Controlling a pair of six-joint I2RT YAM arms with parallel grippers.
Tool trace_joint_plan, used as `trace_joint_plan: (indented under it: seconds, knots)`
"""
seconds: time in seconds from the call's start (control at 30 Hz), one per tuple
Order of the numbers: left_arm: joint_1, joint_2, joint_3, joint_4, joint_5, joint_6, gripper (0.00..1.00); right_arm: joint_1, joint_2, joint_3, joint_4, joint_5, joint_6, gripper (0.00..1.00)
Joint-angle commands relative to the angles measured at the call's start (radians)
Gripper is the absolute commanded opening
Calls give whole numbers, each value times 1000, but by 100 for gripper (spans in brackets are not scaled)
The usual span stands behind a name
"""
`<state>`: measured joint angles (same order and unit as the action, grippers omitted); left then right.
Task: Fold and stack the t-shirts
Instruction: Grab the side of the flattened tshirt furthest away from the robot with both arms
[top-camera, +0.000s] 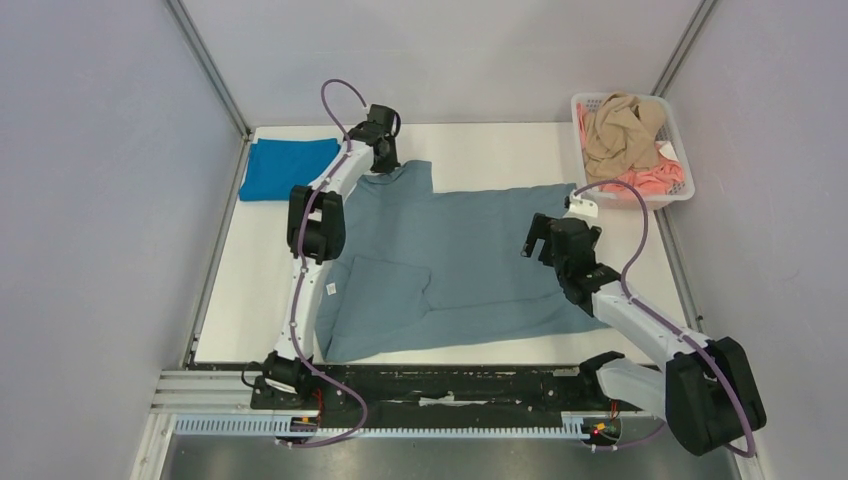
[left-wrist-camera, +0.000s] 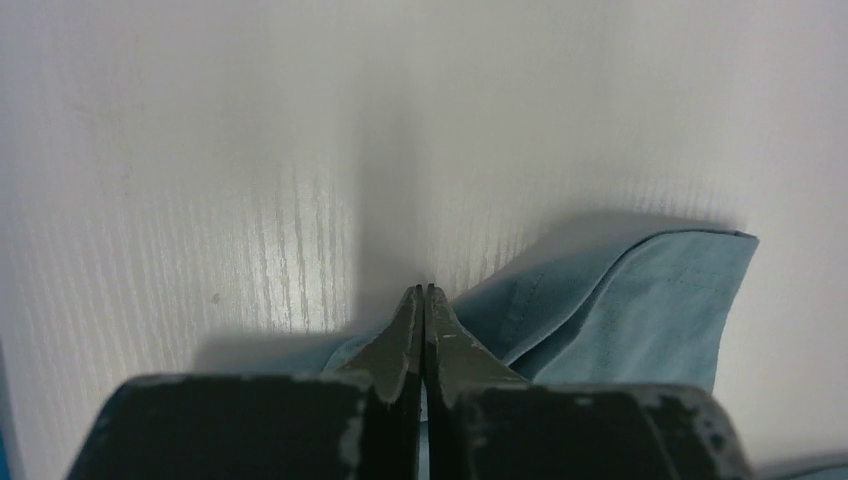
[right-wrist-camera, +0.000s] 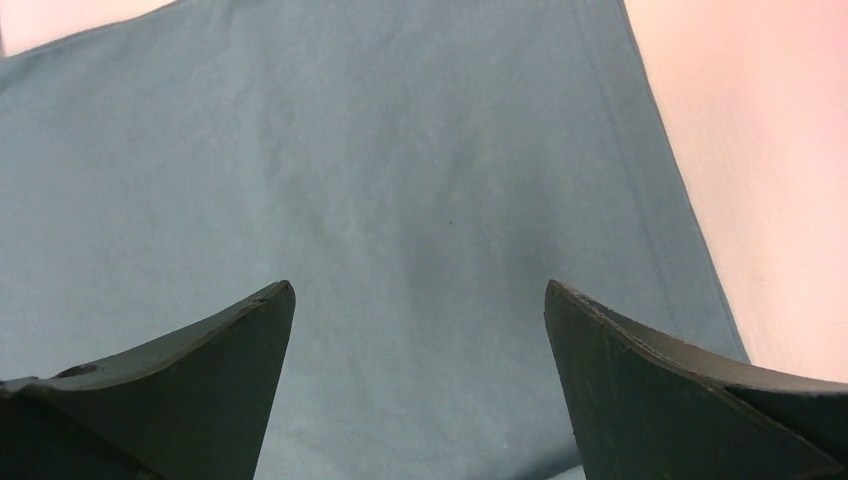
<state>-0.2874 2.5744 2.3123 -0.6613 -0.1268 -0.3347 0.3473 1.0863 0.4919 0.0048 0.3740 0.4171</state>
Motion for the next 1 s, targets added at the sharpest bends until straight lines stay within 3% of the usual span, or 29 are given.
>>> trace_joint_plan:
  seconds: [0.0,0.23,0.43,0.67,0.97]
  knots:
    - [4,5,32,-39,-20,82,2,-11,55,89,29,55,-32,98]
    - [5,-88,13,18,-64,76,2,-27,300,330,-16,244,-96,98]
    - [4,-210,-138,108,7,63,2,-66,641,677,-135,334,-106,98]
    - [4,-230,-169,92,11,57,2,-112,1023,1105,-319,368,-87,94]
    - [4,-276,-233,98,53,46,2,-154,1216,1291,-358,324,-49,85]
